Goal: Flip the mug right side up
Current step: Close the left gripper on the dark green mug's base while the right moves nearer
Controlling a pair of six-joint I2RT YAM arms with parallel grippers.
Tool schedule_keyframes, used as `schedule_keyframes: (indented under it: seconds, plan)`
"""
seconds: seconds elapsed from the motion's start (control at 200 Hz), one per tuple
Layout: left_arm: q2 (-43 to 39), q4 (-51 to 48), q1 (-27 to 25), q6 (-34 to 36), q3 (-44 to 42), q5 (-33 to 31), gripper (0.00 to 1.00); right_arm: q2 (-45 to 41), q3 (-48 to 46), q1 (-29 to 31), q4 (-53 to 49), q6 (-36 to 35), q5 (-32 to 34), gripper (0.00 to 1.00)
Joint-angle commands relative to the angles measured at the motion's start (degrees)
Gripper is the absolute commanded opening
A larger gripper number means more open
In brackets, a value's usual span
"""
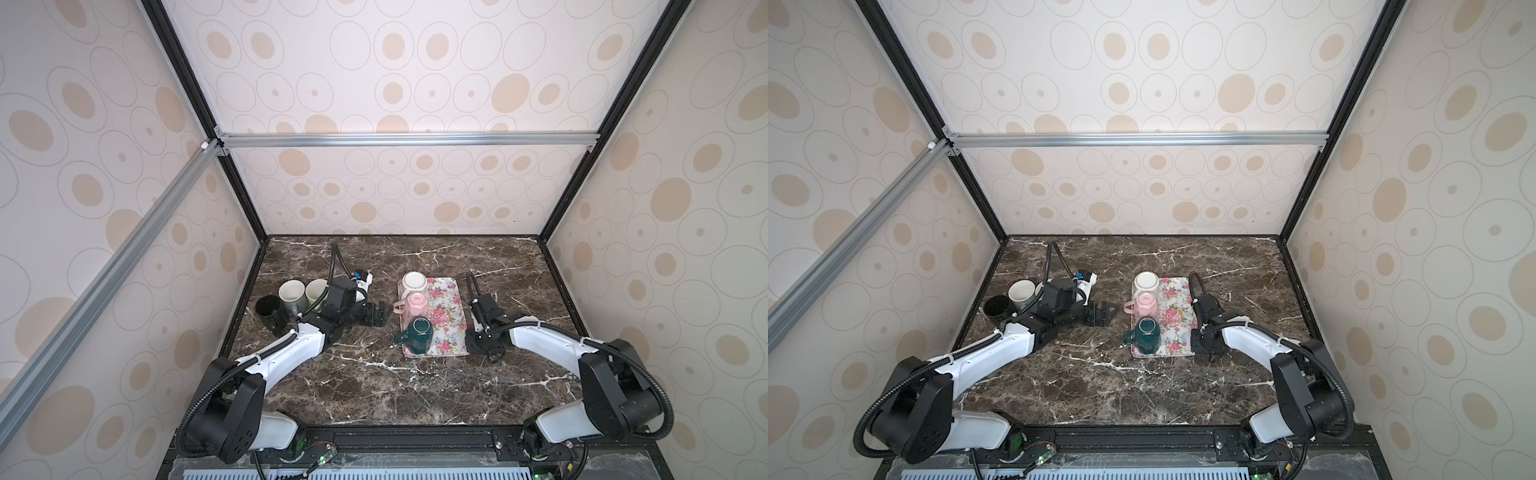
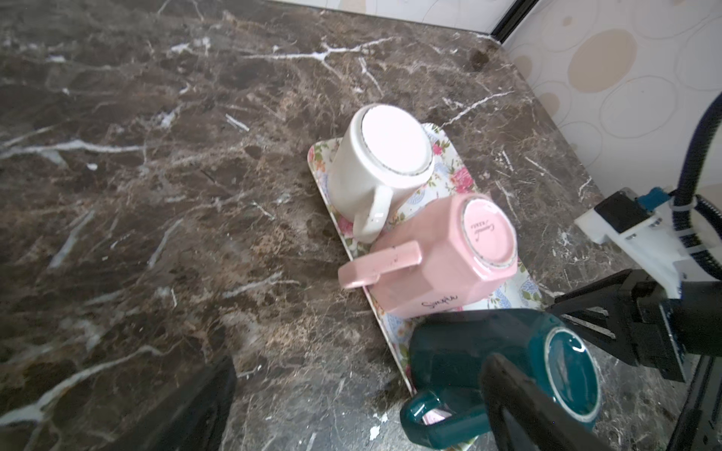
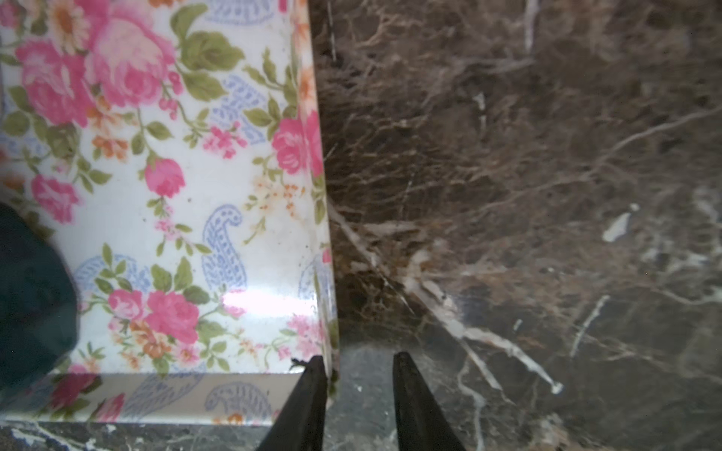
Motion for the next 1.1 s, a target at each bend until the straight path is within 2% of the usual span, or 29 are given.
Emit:
schedule_keyframes:
  seconds: [0.0,0.165,0.3,0.43,0.47,0.5,0.715,0.775,0.83,0.95,1.02,1.095]
  plan:
    - [-0.26,1.2,-1.77,7.36,2.14,3.53,0.98,-0.93,1.72,-0.7,-4.29,-0.52,-1.06,0.37]
    - [0.42,-0.8,-8.12,17.18,1.76,4.55,0.97,-3.12,3.34,-0.82,-5.5,-0.39,-2.08,0.45]
    - [1.82,0.08,-10.47,20.42,0.4,4.81,0.92,-7.38,3.26,-0.85,-7.15,-0.04,-0.94,0.48]
    - [2.27,1.2,-11.48,21.86,-0.24,6.99,0.83,-11.37,2.73,-0.87,-8.88,0.75,0.13,0.49]
    - [2.67,0.36,-12.06,22.78,0.06,6.69,0.76,-12.64,2.47,-0.81,-9.19,0.94,0.21,0.5]
    - [3.04,-0.36,-12.37,23.35,0.39,5.79,0.73,-13.62,2.24,-0.82,-9.39,1.06,0.34,0.5]
    - [5.68,-3.98,-14.36,26.98,2.39,-0.08,0.68,-19.87,-0.17,-0.92,-10.26,2.25,2.82,0.53]
    - [6.65,-5.82,-14.85,27.96,3.45,-2.2,0.63,-21.17,-0.35,-0.88,-10.61,2.3,3.28,0.53]
    - [7.7,-7.12,-15.27,28.83,4.42,-3.68,0.62,-22.53,-0.57,-0.83,-11.06,2.6,4.38,0.53]
    - [9.9,-8.63,-16.19,29.93,6.45,-4.39,0.58,-25.97,-2.07,-0.85,-10.61,3.31,5.55,0.55]
    - [11.17,-9.19,-16.91,30.44,7.64,-5.34,0.51,-27.81,-2.99,-0.84,-10.04,3.47,5.52,0.55]
    - [12.66,-10.55,-17.57,30.87,9.4,-6.45,0.51,-29.46,-3.7,-0.88,-10.07,3.79,6.4,0.56]
